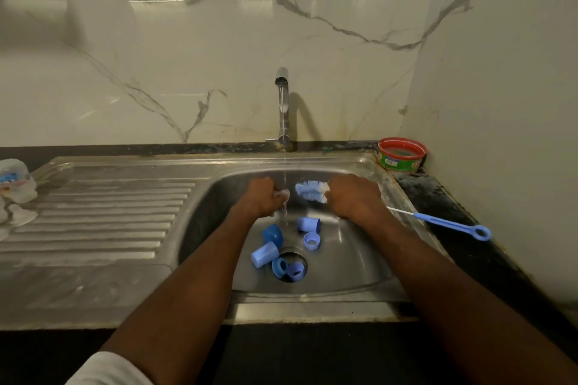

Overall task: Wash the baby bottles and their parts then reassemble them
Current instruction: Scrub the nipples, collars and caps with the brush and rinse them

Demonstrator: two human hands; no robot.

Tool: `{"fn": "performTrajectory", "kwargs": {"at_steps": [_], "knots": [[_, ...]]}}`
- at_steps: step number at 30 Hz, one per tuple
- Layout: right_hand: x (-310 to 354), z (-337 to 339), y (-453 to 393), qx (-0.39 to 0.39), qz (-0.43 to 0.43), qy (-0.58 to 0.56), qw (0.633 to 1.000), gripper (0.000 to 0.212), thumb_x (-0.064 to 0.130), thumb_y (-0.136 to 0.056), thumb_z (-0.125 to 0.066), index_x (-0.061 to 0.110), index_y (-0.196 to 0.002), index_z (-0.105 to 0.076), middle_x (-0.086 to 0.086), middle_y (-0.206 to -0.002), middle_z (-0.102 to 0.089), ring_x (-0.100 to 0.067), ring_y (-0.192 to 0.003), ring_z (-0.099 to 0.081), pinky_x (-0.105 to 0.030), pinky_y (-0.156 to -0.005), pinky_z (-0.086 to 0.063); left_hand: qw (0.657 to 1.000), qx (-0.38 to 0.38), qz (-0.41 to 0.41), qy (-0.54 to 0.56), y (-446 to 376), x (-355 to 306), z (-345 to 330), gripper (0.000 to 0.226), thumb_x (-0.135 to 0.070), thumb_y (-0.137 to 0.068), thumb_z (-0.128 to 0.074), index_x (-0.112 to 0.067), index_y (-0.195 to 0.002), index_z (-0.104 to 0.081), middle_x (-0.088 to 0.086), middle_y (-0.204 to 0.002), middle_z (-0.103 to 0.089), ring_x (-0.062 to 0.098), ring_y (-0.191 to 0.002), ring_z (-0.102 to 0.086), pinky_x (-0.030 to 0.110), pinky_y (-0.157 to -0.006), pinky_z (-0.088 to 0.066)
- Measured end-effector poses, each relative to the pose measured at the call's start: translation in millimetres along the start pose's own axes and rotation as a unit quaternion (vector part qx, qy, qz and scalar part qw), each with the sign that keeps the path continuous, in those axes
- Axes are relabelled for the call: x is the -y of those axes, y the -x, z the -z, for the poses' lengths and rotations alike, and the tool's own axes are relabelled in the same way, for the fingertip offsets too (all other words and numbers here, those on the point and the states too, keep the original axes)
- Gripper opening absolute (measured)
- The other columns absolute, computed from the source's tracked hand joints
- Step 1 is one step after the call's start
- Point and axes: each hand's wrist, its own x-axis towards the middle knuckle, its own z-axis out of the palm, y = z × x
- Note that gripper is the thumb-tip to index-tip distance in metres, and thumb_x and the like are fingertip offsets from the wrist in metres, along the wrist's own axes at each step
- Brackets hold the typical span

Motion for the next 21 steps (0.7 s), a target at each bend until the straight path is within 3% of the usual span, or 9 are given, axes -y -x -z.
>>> {"fn": "performTrajectory", "kwargs": {"at_steps": [3, 6, 8, 11, 13, 16, 19, 21], "knots": [[3, 7, 8, 0.016, 0.011, -0.006, 1.0, 0.035, 0.043, -0.098, -0.053, 0.021, -0.121, -0.066, -0.007, -0.126, -0.066, -0.029, -0.11, -0.064, -0.036, -0.084, -0.051, 0.998, -0.054, 0.007, -0.015, 9, -5, 18, 0.03, -0.04, -0.089, -0.072, -0.011, -0.095, -0.071, 0.003, -0.083, -0.069, 0.015, -0.074, -0.065, 0.027, -0.067, -0.049], [8, 12, 12, 0.003, 0.011, -0.042, 0.999, 0.047, 0.061, -0.094, -0.051, 0.028, -0.125, -0.066, -0.004, -0.131, -0.065, -0.028, -0.115, -0.063, -0.038, -0.093, -0.051, 0.995, -0.091, -0.025, -0.012, 19, -8, 32, 0.036, -0.033, -0.079, -0.081, -0.011, -0.105, -0.07, 0.006, -0.09, -0.071, 0.019, -0.085, -0.066, 0.032, -0.081, -0.053], [12, 11, 15, 0.017, 0.025, -0.023, 0.999, 0.047, 0.055, -0.098, -0.05, 0.023, -0.128, -0.064, -0.006, -0.135, -0.062, -0.028, -0.119, -0.06, -0.037, -0.094, -0.047, 0.995, -0.088, -0.035, 0.006, 25, -4, 31, 0.039, -0.027, -0.077, -0.084, -0.012, -0.107, -0.064, 0.001, -0.088, -0.068, 0.015, -0.081, -0.064, 0.028, -0.077, -0.051], [16, 6, 17, 0.053, 0.041, 0.018, 0.998, 0.039, 0.043, -0.1, -0.051, 0.019, -0.128, -0.063, -0.005, -0.136, -0.062, -0.026, -0.12, -0.06, -0.036, -0.092, -0.047, 1.0, -0.014, 0.008, 0.002, 31, 0, 21, 0.029, -0.021, -0.079, -0.084, -0.008, -0.098, -0.067, 0.004, -0.085, -0.069, 0.017, -0.078, -0.069, 0.029, -0.07, -0.055], [18, 7, 13, 0.033, 0.041, 0.0, 0.999, 0.037, 0.044, -0.1, -0.05, 0.022, -0.127, -0.064, -0.003, -0.133, -0.064, -0.025, -0.118, -0.061, -0.036, -0.091, -0.048, 0.999, -0.042, -0.008, -0.023, 25, 0, 21, 0.023, -0.025, -0.081, -0.082, -0.011, -0.092, -0.067, 0.0, -0.081, -0.066, 0.016, -0.076, -0.066, 0.027, -0.069, -0.05], [17, 12, 11, -0.023, 0.023, -0.027, 0.999, 0.04, 0.052, -0.099, -0.048, 0.026, -0.124, -0.066, -0.003, -0.128, -0.066, -0.027, -0.111, -0.063, -0.036, -0.085, -0.047, 0.989, -0.136, -0.042, 0.025, 16, -2, 28, 0.016, -0.032, -0.086, -0.077, -0.019, -0.09, -0.068, -0.004, -0.079, -0.066, 0.006, -0.07, -0.061, 0.022, -0.067, -0.047], [16, 7, 13, 0.034, 0.032, -0.019, 0.999, 0.044, 0.052, -0.099, -0.049, 0.023, -0.127, -0.065, -0.004, -0.135, -0.063, -0.026, -0.119, -0.061, -0.035, -0.092, -0.045, 0.998, -0.054, -0.009, -0.038, 20, 8, 24, 0.022, -0.034, -0.085, -0.079, -0.022, -0.077, -0.063, 0.0, -0.082, -0.069, 0.011, -0.073, -0.062, 0.025, -0.069, -0.046], [15, 8, 13, 0.042, 0.024, -0.012, 0.999, 0.042, 0.049, -0.1, -0.049, 0.021, -0.128, -0.065, -0.004, -0.135, -0.063, -0.025, -0.119, -0.06, -0.034, -0.092, -0.045, 0.997, -0.07, -0.008, -0.03, 19, 9, 22, 0.02, -0.033, -0.086, -0.079, -0.019, -0.084, -0.064, -0.001, -0.085, -0.068, 0.013, -0.077, -0.063, 0.026, -0.072, -0.048]]}}
